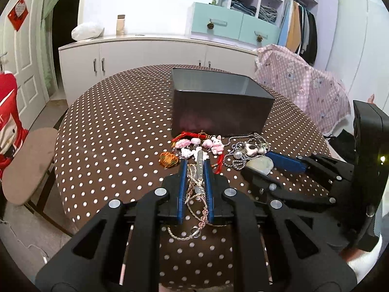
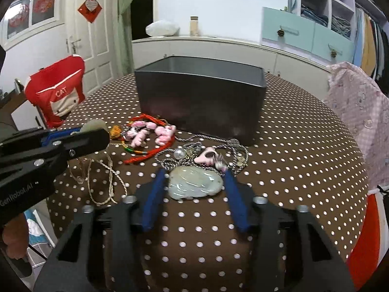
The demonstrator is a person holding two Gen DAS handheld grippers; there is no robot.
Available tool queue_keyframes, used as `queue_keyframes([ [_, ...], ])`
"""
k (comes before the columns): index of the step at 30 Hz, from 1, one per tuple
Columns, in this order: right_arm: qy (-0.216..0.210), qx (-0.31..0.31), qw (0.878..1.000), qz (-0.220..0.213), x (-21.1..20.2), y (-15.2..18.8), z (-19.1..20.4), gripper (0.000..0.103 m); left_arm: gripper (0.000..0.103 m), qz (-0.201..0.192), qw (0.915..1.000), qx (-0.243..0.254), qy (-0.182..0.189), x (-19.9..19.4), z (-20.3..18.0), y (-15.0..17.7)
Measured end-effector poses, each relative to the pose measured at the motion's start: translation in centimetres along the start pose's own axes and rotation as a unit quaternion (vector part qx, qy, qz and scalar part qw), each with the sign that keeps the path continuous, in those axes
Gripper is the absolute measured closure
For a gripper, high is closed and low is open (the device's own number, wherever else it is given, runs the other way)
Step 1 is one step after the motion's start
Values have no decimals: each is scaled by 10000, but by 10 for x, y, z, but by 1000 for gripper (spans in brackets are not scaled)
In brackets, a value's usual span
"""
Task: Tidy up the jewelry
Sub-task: 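Lift the chain with the left tool while the right tool lifts the jade pendant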
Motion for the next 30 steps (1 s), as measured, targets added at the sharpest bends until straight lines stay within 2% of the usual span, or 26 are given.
queue_keyframes([
  [11, -38, 238, 9997, 45, -7, -4, -8, 62, 89, -218, 9997, -74, -15, -11, 11, -7],
  [25, 118, 472, 9978, -451, -33, -31, -33, 62, 89, -859, 9962, 143, 3, -35, 7, -49],
  [28, 147, 486, 9972, -558, -38, -35, -38, 62, 88, -880, 9958, 250, -32, -36, 6, -51],
  [30, 151, 522, 9970, -548, -39, -33, -39, 62, 87, -736, 9968, 319, -7, -33, 7, -45],
])
Point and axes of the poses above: each gripper's, at about its wrist camera, not at the fingertips, and x roughly the way its jaws point, z to its left, y to its underside, the point moved 2 cm from there along x, roughly the way its jaws point, and after that the axes turned 3 degrees about y, right-handed, at the moved point
